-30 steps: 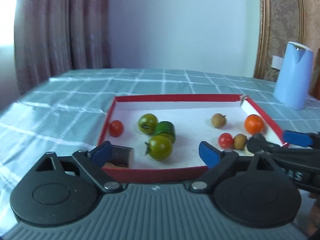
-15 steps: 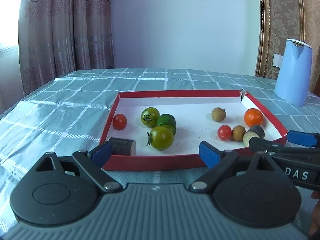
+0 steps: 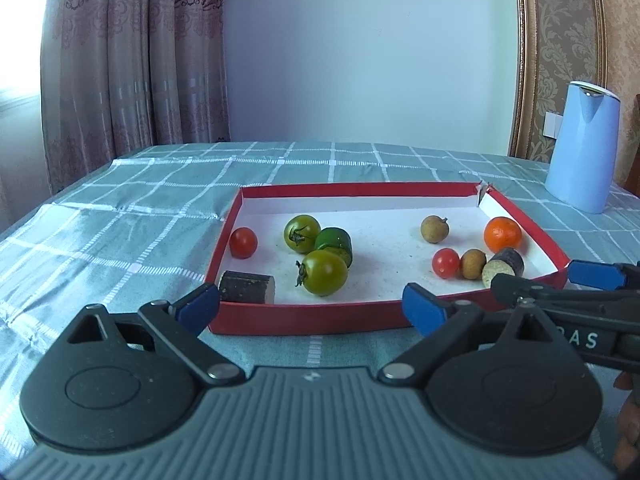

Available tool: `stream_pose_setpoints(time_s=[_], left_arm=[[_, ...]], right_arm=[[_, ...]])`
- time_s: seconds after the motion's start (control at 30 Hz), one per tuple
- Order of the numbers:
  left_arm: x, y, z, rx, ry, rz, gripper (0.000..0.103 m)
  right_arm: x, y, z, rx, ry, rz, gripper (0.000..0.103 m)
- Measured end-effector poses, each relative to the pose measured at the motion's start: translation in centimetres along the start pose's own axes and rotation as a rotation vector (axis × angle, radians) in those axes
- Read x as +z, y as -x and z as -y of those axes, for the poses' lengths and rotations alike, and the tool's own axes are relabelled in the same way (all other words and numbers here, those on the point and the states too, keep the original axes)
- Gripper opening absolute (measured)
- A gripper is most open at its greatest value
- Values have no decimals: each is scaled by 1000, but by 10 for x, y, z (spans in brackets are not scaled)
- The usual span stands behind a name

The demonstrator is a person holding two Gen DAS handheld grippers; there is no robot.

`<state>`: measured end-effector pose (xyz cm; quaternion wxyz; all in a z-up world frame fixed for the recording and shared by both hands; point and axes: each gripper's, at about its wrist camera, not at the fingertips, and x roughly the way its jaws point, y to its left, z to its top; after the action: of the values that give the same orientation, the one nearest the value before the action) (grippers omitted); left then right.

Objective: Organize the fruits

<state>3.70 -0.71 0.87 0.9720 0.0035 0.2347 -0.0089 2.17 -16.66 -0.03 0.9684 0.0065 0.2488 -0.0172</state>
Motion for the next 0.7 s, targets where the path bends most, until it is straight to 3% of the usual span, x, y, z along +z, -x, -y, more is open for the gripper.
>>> stream_pose_setpoints(time_s=[0.13, 0.43, 0.7], left_arm=[[-2, 4, 1, 5, 4, 4, 103], [-4, 9, 3, 23, -9, 2, 103], [-9, 10, 3, -15, -4, -41, 103]], right_arm=[[-2, 3, 2, 3, -11, -1, 84], [-5, 7, 0, -3, -3, 5, 84], [-11, 18, 0, -22, 5, 38, 85]])
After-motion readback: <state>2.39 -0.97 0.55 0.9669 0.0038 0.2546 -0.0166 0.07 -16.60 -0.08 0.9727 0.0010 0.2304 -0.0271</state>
